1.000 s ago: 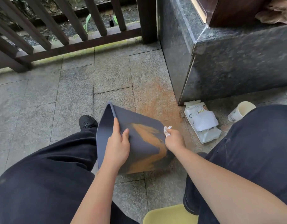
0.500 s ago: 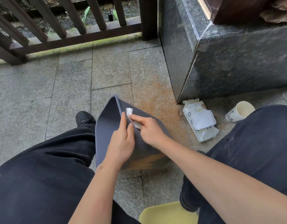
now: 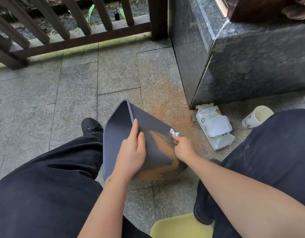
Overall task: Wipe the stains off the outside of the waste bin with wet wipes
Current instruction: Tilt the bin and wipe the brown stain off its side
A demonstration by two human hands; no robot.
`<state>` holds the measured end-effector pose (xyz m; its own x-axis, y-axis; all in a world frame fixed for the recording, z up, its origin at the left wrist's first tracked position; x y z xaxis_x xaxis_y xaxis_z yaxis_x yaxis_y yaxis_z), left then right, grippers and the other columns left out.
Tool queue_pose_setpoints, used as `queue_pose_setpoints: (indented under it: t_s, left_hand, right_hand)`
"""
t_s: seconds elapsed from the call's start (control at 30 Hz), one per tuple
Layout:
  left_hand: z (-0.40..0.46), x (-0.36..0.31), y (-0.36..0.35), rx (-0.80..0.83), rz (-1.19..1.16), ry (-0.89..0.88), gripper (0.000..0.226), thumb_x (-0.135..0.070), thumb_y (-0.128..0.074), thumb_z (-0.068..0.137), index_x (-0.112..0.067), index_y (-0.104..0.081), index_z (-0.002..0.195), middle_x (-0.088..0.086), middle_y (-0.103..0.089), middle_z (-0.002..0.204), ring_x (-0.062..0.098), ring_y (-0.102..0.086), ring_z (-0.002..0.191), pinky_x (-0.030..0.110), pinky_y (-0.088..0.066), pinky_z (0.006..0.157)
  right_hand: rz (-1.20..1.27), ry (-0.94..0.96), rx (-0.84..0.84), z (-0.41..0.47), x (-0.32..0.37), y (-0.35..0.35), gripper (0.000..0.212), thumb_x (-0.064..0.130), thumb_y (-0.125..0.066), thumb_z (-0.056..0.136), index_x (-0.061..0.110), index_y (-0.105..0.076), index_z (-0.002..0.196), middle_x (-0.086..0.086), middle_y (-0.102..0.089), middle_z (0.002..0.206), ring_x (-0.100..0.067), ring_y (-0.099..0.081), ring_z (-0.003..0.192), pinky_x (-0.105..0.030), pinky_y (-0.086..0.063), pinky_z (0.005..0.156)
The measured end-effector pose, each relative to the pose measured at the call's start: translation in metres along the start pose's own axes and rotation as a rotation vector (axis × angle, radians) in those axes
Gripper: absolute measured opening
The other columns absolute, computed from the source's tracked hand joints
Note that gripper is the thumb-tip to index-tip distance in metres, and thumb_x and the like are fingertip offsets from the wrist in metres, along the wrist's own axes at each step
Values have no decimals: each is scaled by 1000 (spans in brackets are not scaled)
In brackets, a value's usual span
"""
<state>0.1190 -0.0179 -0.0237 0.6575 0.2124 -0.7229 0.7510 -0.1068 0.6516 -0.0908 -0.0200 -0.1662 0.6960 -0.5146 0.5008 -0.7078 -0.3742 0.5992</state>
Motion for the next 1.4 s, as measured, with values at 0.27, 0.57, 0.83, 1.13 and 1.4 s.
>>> queue_pose_setpoints:
  t_s: [0.27,0.57,0.83,1.13,1.4]
  left_hand:
    - [8,-3,-2,54,20,-13,57,-35,-32,101,-40,-15,155,-14,-49,49,6,-39,40,20,-29,39]
    - [6,3,5,0,-59,31,61,-39,-28,93,-45,-18,154,-11,-64,76,9,-60,62,28,-44,53]
    - [2,13,11,-49,-100,63,56,-36,-32,98,-43,-24,153,-8,-54,57,4,-40,44,16,-32,44]
    - [3,11,9,-29,-93,71,53,-31,-33,101,-39,-26,153,-10,-50,51,4,-39,43,18,-31,41]
    - [5,8,17,-79,-79,78,50,-25,-35,103,-25,-33,153,-40,-54,81,-31,-49,77,-4,-34,64]
  right_hand:
    - [206,261,-54,-24,72,6,59,-3,-46,90,30,-58,138,-3,-61,136,-23,-56,122,-26,-47,98]
    - [268,713,59,-62,144,-1,71,-6,-41,82,30,-50,143,13,-47,148,0,-38,139,-12,-30,112]
    - [52,34,53,-1,-3,4,59,-3,-43,91,28,-55,140,-2,-60,138,-29,-59,118,-35,-50,99]
    - [209,276,61,-33,78,-1,74,-12,-40,84,34,-52,141,0,-54,144,-22,-55,124,-25,-46,95]
    - [300,640,69,-91,144,-5,74,-6,-37,78,27,-48,144,13,-47,148,1,-38,138,-20,-29,116]
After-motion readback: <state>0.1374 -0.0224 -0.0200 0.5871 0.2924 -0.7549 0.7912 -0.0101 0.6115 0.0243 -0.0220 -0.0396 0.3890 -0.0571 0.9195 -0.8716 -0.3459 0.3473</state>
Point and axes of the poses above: each hand's wrist, its own z-axis towards the middle knuckle, its own y-axis out of the back of the hand, x = y × z, the point moved 10 cm from there along z, towards the middle knuckle
